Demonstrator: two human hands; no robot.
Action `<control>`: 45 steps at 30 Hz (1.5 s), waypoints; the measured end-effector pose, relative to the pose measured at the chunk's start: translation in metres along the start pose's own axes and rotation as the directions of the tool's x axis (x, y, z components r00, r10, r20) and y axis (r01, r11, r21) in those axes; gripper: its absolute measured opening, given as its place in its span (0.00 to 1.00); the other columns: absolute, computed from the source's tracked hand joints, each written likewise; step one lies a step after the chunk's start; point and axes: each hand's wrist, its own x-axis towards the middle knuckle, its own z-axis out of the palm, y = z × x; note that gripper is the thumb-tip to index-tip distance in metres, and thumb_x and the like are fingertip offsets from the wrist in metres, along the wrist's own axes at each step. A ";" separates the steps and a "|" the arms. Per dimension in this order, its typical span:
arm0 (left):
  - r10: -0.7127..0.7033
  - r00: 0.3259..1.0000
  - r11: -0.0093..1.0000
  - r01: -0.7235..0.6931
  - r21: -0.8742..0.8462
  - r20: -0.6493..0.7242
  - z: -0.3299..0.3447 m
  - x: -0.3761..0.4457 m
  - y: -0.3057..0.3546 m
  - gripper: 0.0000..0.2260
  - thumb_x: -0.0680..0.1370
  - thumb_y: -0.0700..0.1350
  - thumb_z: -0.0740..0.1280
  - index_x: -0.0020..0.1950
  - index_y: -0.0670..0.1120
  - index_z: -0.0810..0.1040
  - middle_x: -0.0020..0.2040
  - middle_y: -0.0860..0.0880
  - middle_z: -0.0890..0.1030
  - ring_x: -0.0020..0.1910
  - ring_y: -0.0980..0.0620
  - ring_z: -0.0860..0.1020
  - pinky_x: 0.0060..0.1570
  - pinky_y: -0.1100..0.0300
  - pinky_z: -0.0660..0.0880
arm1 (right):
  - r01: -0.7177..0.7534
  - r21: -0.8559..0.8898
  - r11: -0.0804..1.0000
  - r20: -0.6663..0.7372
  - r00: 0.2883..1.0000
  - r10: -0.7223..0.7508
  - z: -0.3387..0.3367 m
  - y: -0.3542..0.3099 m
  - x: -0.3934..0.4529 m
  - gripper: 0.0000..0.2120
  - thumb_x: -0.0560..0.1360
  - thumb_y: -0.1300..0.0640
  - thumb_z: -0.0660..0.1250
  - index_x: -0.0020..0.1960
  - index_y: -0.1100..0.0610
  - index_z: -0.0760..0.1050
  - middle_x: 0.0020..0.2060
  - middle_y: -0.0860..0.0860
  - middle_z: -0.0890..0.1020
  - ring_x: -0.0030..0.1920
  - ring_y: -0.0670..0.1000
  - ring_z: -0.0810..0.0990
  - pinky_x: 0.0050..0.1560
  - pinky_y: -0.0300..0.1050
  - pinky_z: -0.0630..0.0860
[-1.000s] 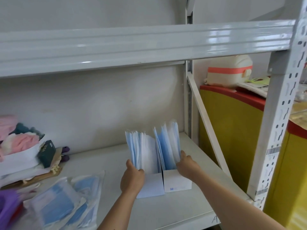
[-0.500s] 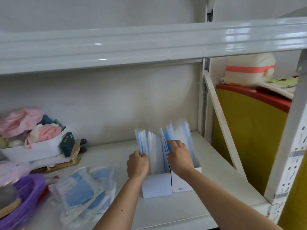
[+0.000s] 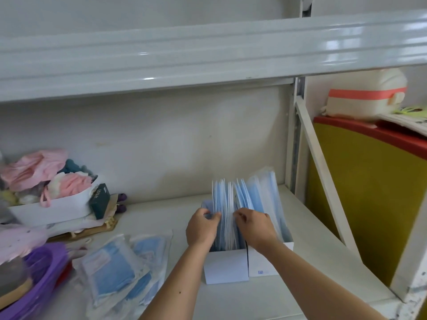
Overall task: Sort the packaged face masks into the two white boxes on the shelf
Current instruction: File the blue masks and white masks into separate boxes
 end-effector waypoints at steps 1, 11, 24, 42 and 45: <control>0.004 1.000 1.000 -0.004 -0.016 0.010 0.000 -0.001 -0.001 0.18 0.75 0.54 0.66 0.61 0.46 0.74 0.58 0.48 0.80 0.49 0.51 0.76 0.45 0.61 0.68 | 0.003 0.020 1.000 -0.008 1.000 -0.003 -0.001 -0.001 0.000 0.15 0.81 0.48 0.54 0.54 0.53 0.77 0.41 0.50 0.81 0.45 0.52 0.80 0.61 0.48 0.71; 0.026 0.999 0.994 -0.021 -0.103 0.047 0.005 -0.003 -0.009 0.26 0.72 0.53 0.70 0.68 0.50 0.67 0.58 0.50 0.80 0.46 0.52 0.77 0.44 0.58 0.74 | -0.018 0.080 0.997 0.014 1.000 0.017 0.004 -0.002 -0.002 0.33 0.74 0.33 0.59 0.72 0.49 0.58 0.36 0.43 0.78 0.40 0.43 0.76 0.64 0.44 0.64; 0.197 0.972 0.975 -0.181 -0.126 0.128 0.007 -0.003 -0.017 0.18 0.78 0.38 0.56 0.63 0.50 0.79 0.60 0.51 0.80 0.61 0.51 0.76 0.67 0.50 0.68 | 0.114 -0.100 0.988 0.080 0.991 -0.106 0.009 0.002 -0.003 0.22 0.78 0.58 0.53 0.71 0.45 0.59 0.45 0.48 0.75 0.45 0.51 0.76 0.63 0.49 0.63; -0.105 0.994 0.974 0.096 0.205 0.034 0.013 0.009 -0.019 0.32 0.66 0.63 0.71 0.64 0.47 0.73 0.65 0.44 0.71 0.68 0.41 0.64 0.62 0.44 0.70 | 0.078 -0.108 0.991 0.062 0.996 -0.071 0.010 0.002 -0.005 0.18 0.80 0.55 0.53 0.70 0.50 0.62 0.57 0.50 0.78 0.53 0.52 0.79 0.68 0.48 0.61; -0.087 0.995 0.968 0.075 0.241 0.039 0.014 0.007 -0.018 0.32 0.68 0.63 0.70 0.66 0.47 0.72 0.67 0.44 0.69 0.70 0.41 0.63 0.64 0.45 0.68 | 0.080 -0.112 0.991 0.059 0.996 -0.074 0.010 0.002 -0.005 0.18 0.80 0.55 0.53 0.70 0.50 0.61 0.57 0.50 0.78 0.53 0.52 0.79 0.68 0.48 0.61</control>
